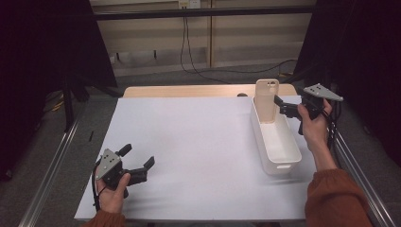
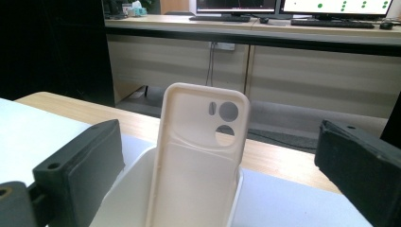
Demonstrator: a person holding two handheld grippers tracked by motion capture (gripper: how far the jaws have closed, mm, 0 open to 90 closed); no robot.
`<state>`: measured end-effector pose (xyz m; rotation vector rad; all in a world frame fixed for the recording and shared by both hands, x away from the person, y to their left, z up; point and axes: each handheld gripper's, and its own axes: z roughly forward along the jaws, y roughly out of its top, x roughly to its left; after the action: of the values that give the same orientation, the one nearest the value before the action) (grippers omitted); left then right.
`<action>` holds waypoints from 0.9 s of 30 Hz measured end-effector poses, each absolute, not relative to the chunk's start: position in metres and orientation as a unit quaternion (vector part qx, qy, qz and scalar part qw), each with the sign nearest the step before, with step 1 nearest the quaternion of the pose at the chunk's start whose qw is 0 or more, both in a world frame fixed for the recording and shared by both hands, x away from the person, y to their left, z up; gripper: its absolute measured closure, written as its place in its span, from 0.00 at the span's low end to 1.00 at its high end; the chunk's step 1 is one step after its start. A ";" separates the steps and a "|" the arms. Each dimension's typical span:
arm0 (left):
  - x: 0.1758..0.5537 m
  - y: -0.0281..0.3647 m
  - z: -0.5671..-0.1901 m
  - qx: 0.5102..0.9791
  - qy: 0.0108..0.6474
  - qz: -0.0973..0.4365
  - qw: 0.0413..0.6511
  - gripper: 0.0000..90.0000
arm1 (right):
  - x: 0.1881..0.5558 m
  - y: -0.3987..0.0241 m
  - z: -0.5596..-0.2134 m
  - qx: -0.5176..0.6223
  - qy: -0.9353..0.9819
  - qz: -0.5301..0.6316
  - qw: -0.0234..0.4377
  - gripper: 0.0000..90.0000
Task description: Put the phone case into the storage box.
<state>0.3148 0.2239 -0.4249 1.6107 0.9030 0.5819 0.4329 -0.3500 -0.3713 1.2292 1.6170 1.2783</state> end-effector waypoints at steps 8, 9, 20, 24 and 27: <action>0.314 0.224 -0.424 0.683 0.385 0.247 0.570 0.03 | 0.419 -0.347 -0.371 0.472 0.631 0.495 0.365 0.02; 0.313 0.224 -0.424 0.682 0.386 0.247 0.570 0.03 | 0.417 -0.347 -0.371 0.473 0.630 0.496 0.366 0.02; 0.309 0.227 -0.423 0.683 0.388 0.248 0.567 0.02 | 0.394 -0.350 -0.376 0.475 0.625 0.498 0.367 0.01; 0.308 0.228 -0.423 0.680 0.391 0.250 0.568 0.02 | 0.385 -0.352 -0.377 0.477 0.624 0.499 0.366 0.01; 0.308 0.229 -0.423 0.681 0.391 0.250 0.567 0.02 | 0.377 -0.353 -0.376 0.474 0.622 0.502 0.369 0.01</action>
<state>0.3077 0.2290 -0.4231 1.5993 0.9181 0.5865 0.3773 -0.3527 -0.3764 1.2170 1.5960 1.2891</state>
